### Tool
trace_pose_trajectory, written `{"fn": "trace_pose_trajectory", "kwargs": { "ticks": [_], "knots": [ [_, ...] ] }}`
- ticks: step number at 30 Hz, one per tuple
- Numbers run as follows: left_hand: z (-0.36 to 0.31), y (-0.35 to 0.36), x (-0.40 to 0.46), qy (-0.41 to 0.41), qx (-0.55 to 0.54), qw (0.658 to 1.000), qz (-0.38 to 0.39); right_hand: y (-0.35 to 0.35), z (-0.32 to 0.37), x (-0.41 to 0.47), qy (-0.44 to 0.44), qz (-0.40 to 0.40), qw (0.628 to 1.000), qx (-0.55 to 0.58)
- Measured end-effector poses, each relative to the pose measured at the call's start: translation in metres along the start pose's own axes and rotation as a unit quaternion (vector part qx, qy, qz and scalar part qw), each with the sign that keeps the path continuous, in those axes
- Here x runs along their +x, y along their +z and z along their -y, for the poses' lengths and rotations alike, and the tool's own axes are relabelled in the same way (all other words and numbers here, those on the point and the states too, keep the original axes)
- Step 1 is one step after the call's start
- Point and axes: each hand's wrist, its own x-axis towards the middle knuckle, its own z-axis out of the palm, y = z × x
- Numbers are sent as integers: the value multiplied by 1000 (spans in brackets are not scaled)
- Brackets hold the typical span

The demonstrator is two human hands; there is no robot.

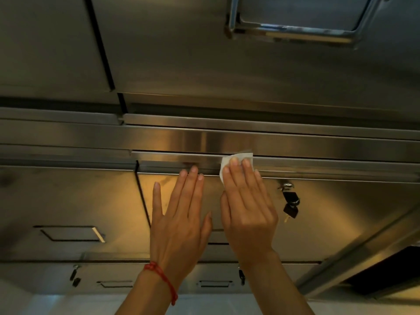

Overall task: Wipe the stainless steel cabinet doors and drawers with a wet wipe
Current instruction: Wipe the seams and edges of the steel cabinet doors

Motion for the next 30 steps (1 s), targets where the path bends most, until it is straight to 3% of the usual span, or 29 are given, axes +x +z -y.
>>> {"fn": "trace_pose_trajectory", "kwargs": {
  "ticks": [10, 30],
  "knots": [
    [28, -12, -7, -28, -6, 999, -15, 15, 39, 9, -42, 8, 999, 23],
    [82, -41, -29, -81, -5, 996, 36, 34, 104, 27, -68, 26, 993, 89]
  ]
}}
